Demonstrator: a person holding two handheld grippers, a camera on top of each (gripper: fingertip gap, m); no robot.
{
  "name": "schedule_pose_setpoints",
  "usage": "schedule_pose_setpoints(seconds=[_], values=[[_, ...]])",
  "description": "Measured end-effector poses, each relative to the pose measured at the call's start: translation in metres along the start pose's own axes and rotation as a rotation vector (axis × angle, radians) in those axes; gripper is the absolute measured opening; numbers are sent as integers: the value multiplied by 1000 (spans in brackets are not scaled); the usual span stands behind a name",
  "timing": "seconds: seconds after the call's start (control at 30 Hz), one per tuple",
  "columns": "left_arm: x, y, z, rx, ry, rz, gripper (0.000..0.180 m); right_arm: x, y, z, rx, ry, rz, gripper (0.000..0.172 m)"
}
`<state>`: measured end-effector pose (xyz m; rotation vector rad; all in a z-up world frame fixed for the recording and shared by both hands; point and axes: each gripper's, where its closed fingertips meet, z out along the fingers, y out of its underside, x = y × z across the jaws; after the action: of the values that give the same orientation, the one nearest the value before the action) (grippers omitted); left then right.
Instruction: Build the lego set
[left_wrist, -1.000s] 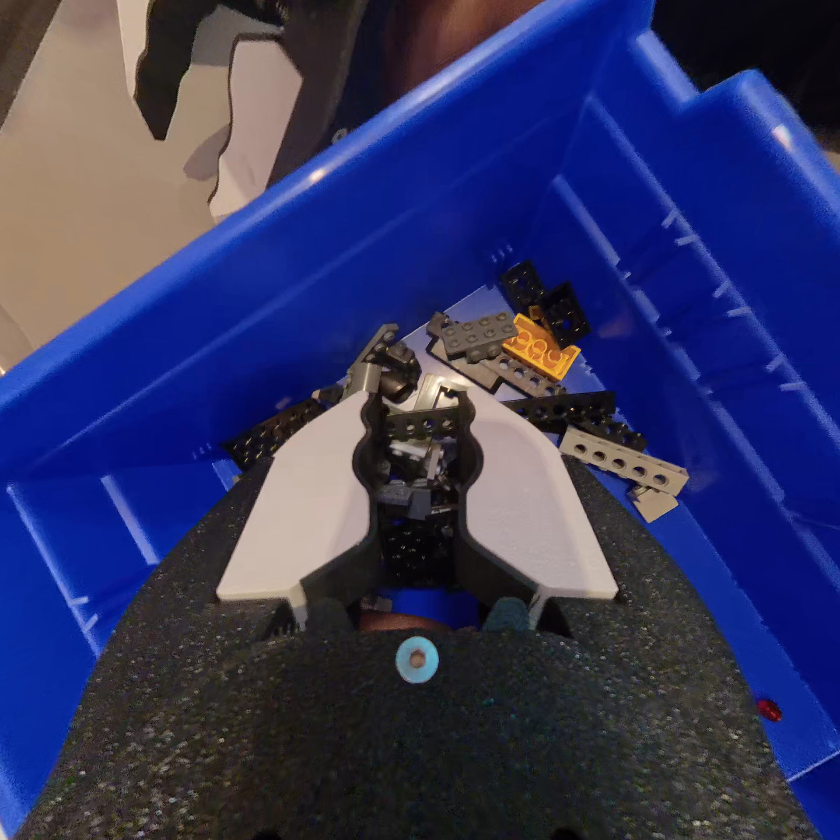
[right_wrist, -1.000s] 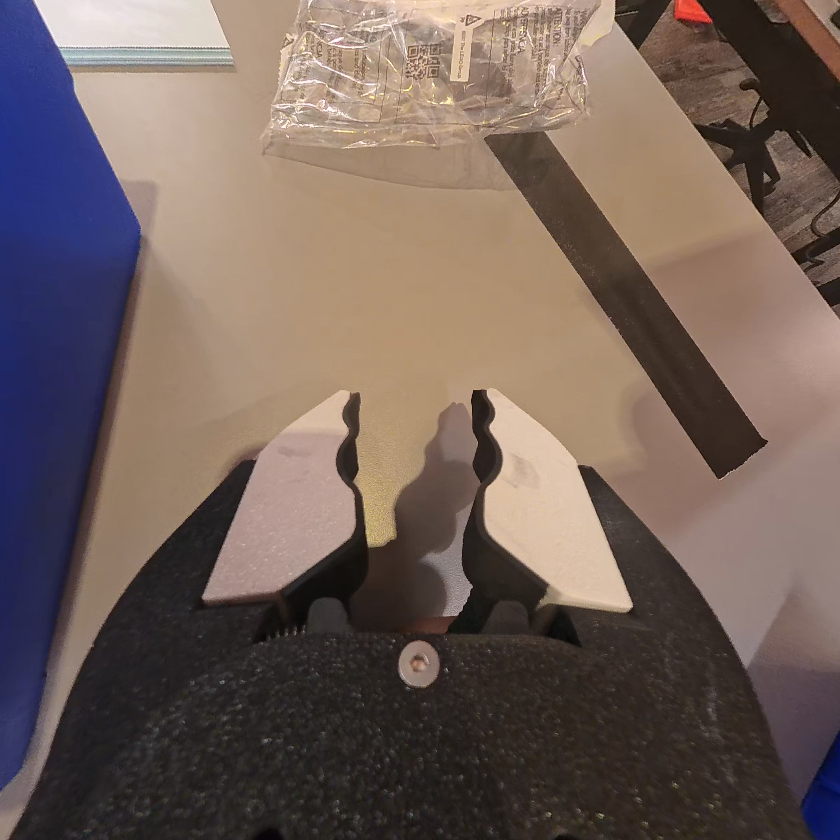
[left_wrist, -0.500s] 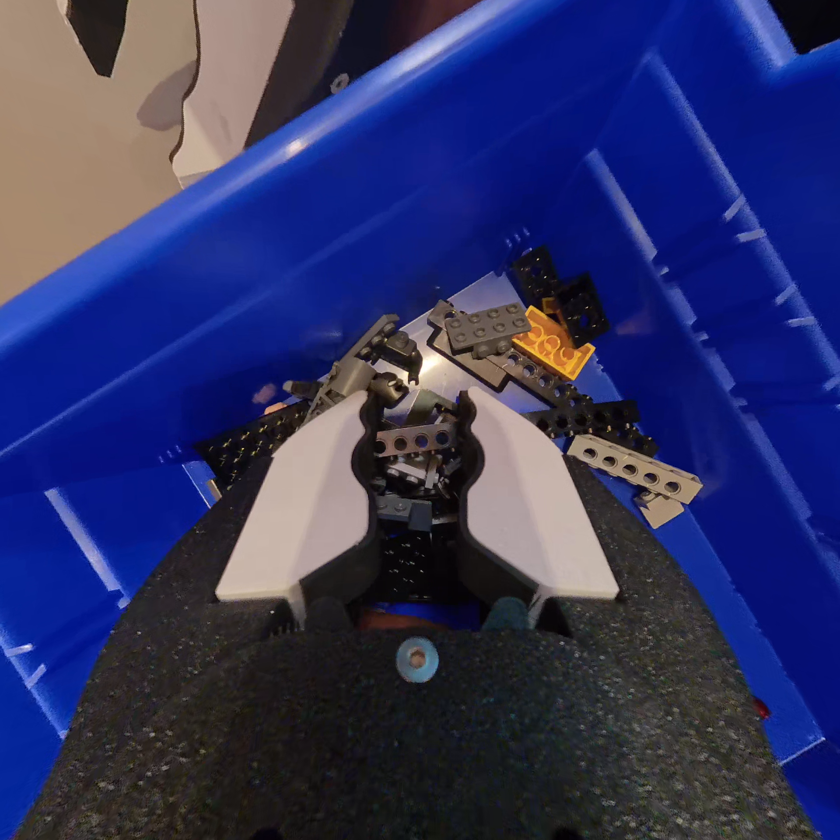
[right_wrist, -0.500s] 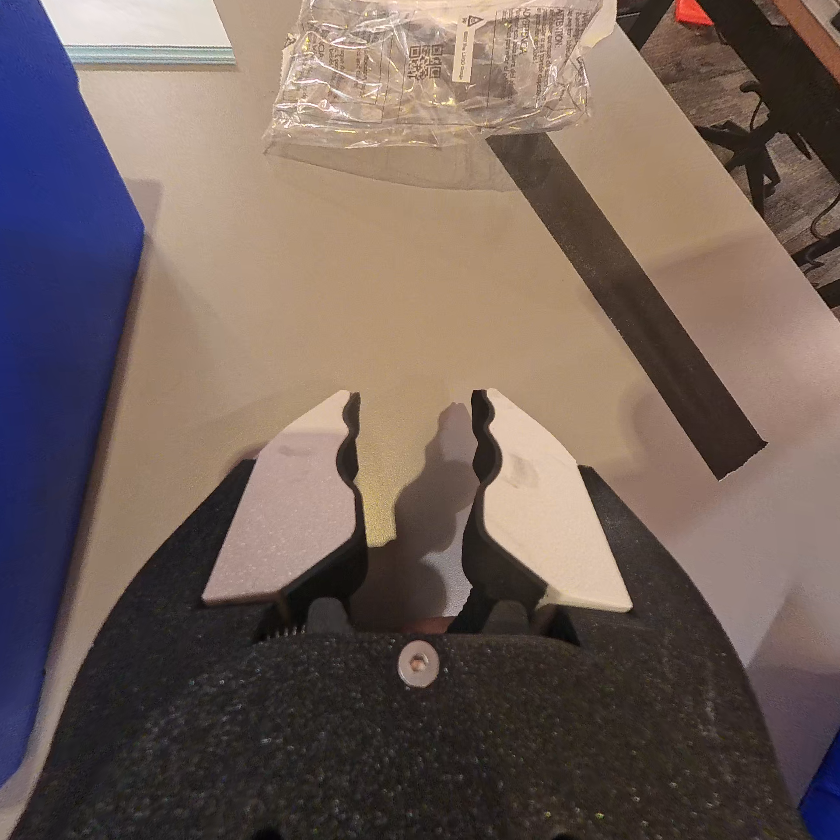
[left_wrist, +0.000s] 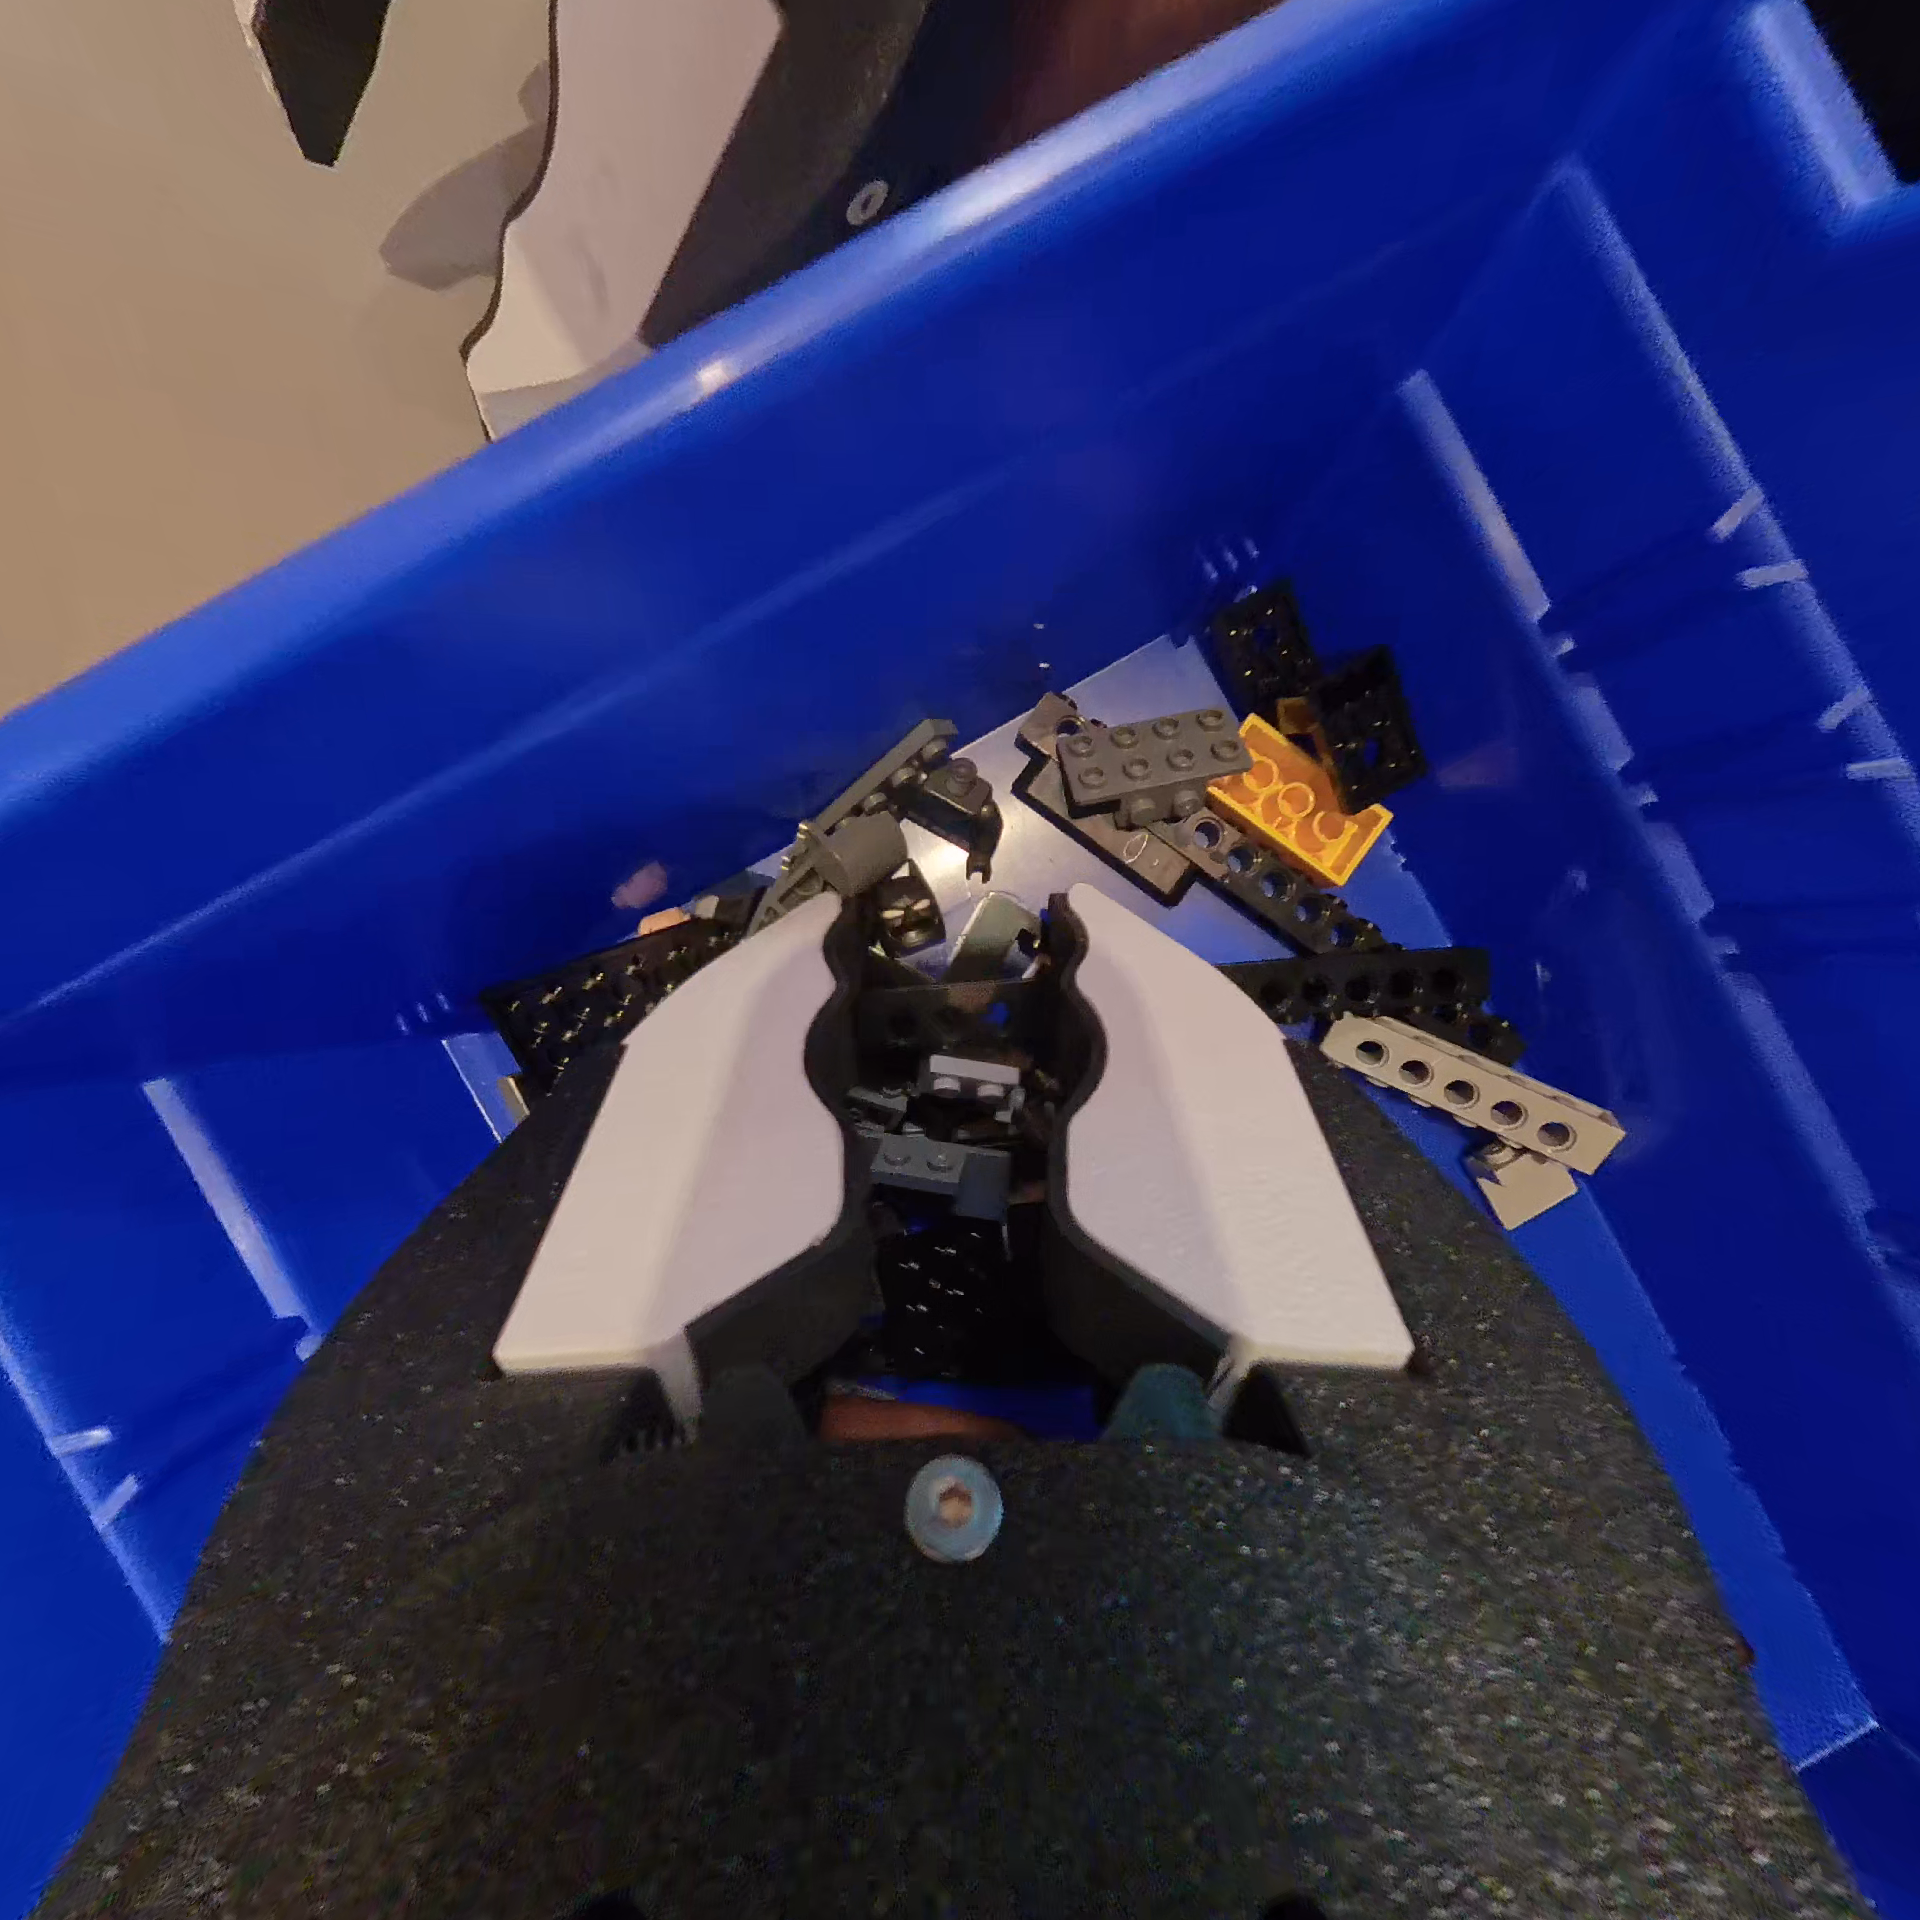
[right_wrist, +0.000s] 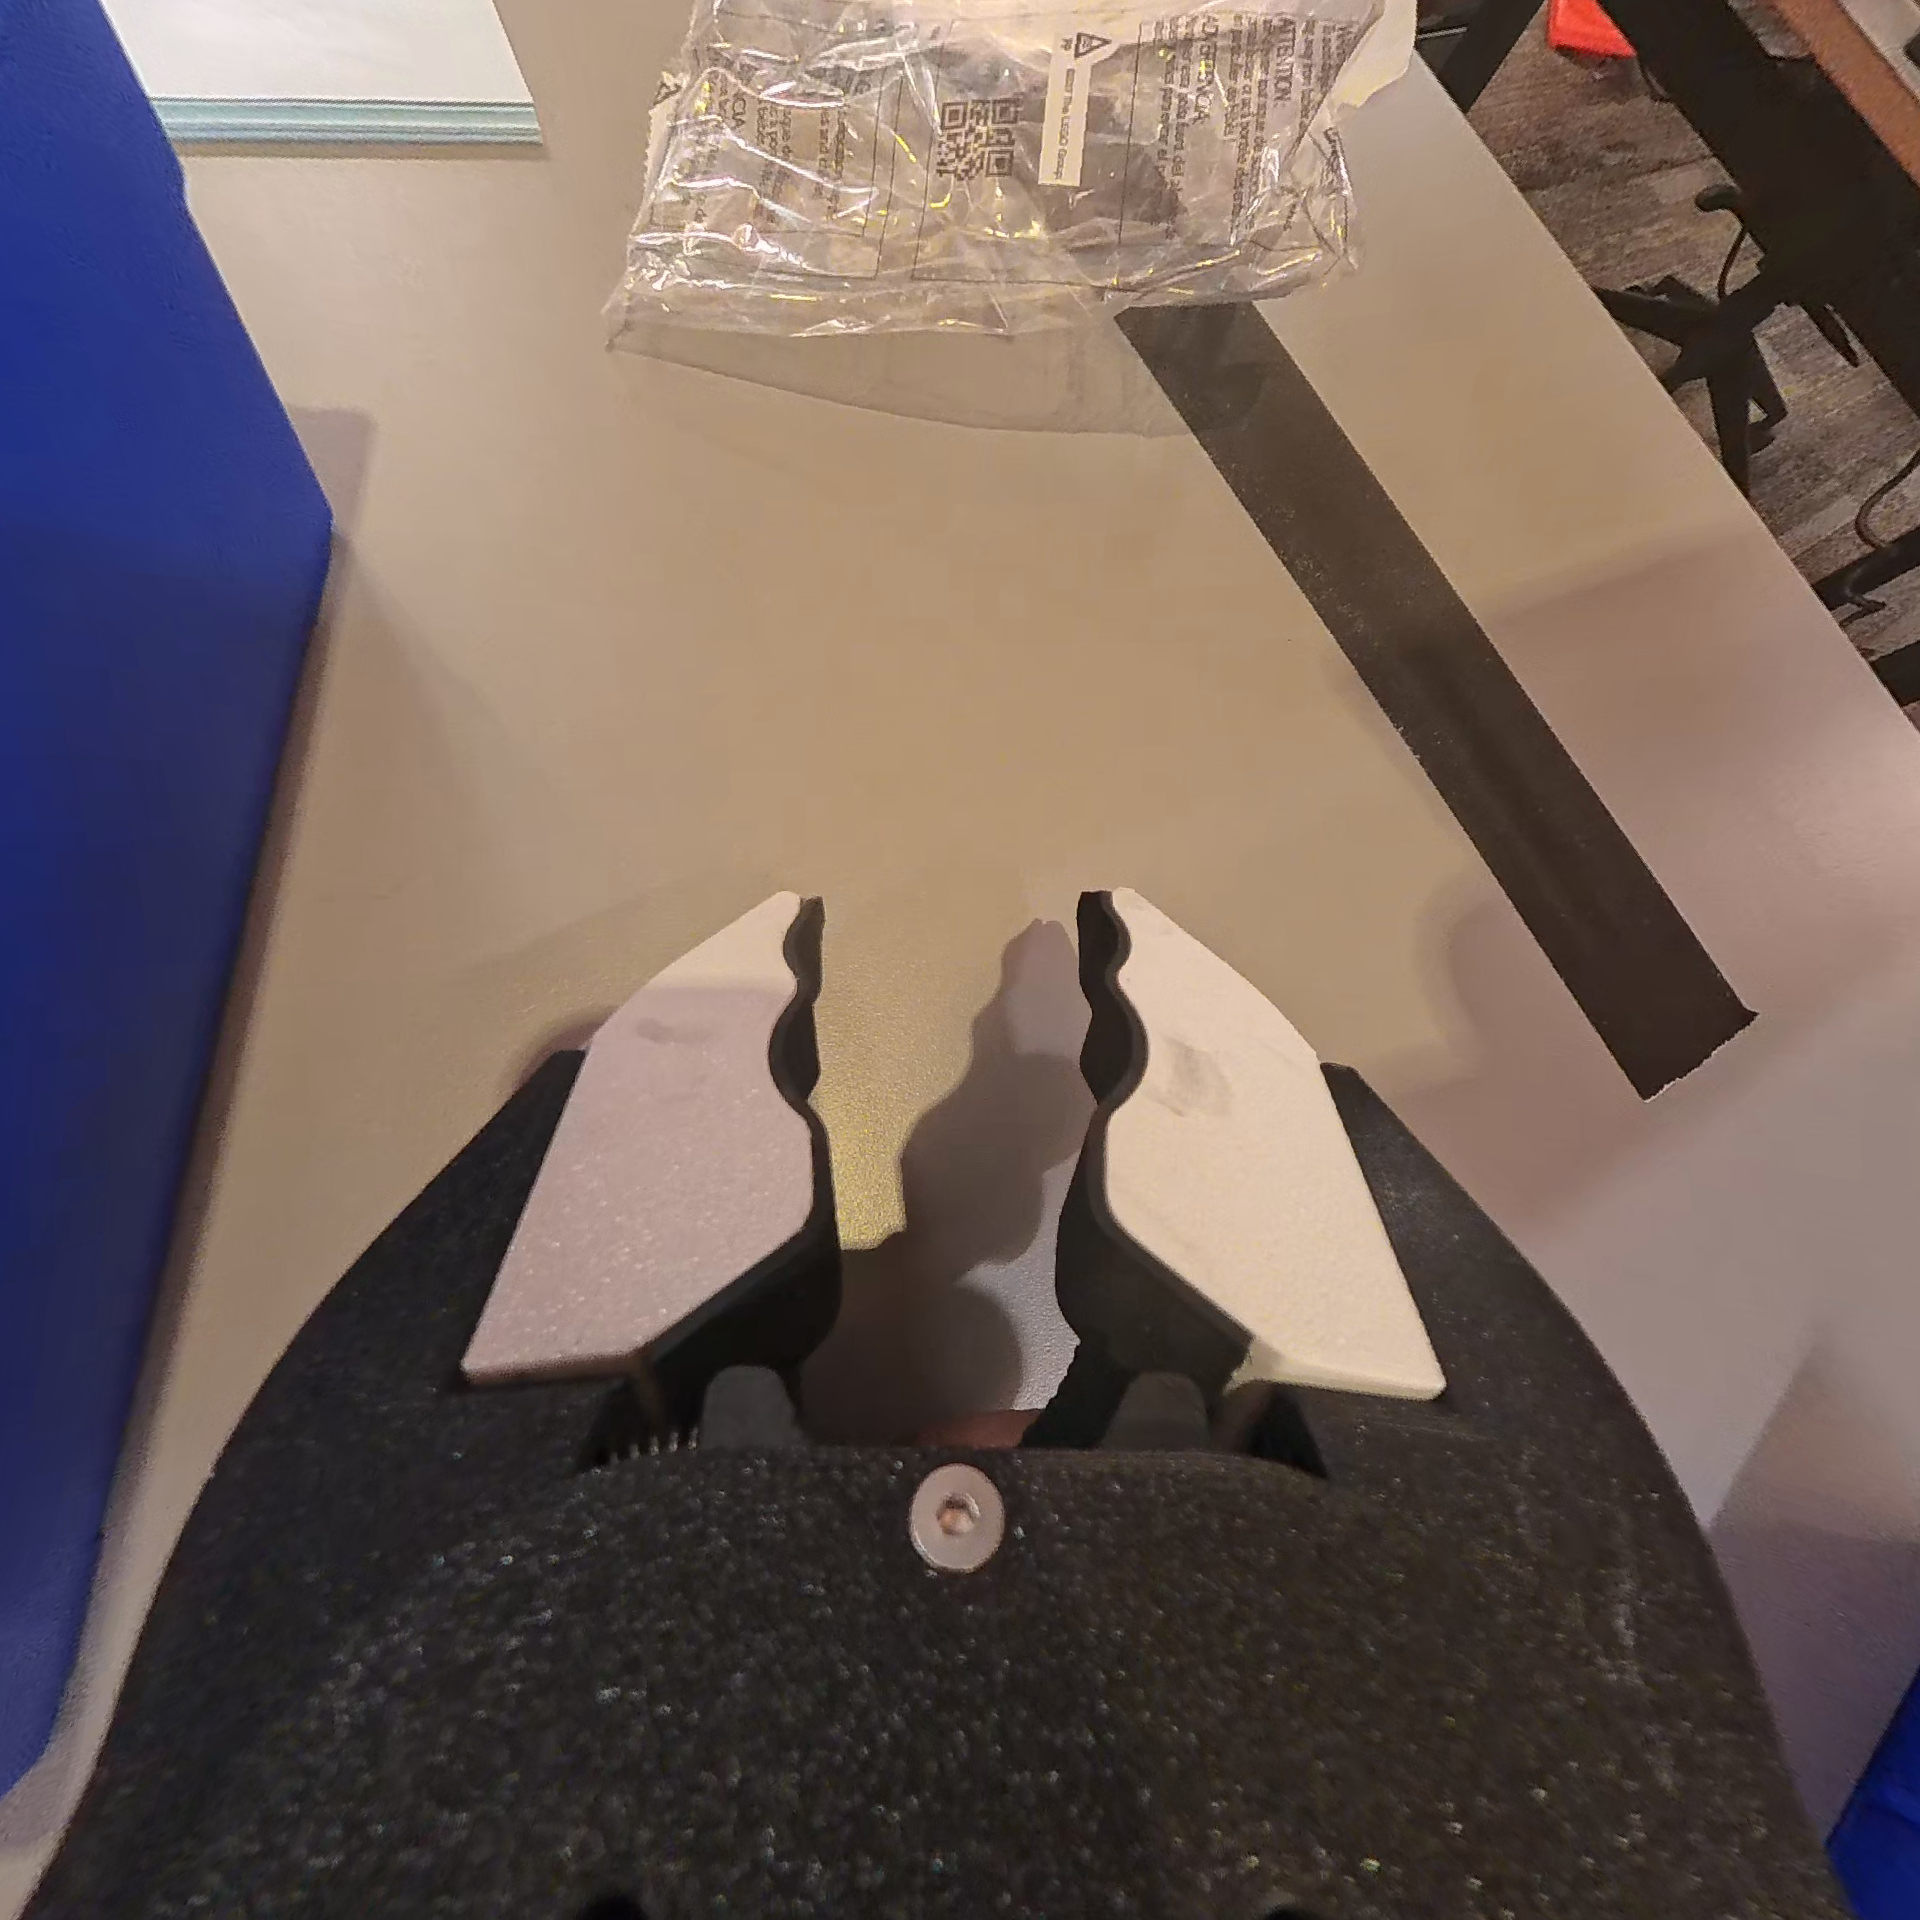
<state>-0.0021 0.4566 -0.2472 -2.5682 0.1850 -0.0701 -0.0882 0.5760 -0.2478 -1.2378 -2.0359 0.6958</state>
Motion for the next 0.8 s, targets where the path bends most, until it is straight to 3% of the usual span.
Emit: schedule_pose_setpoints(seconds=[0.8], values=[[-7,-4,-4,10,-48,4,31,-1,0,0,-2,-5,-1,48]])
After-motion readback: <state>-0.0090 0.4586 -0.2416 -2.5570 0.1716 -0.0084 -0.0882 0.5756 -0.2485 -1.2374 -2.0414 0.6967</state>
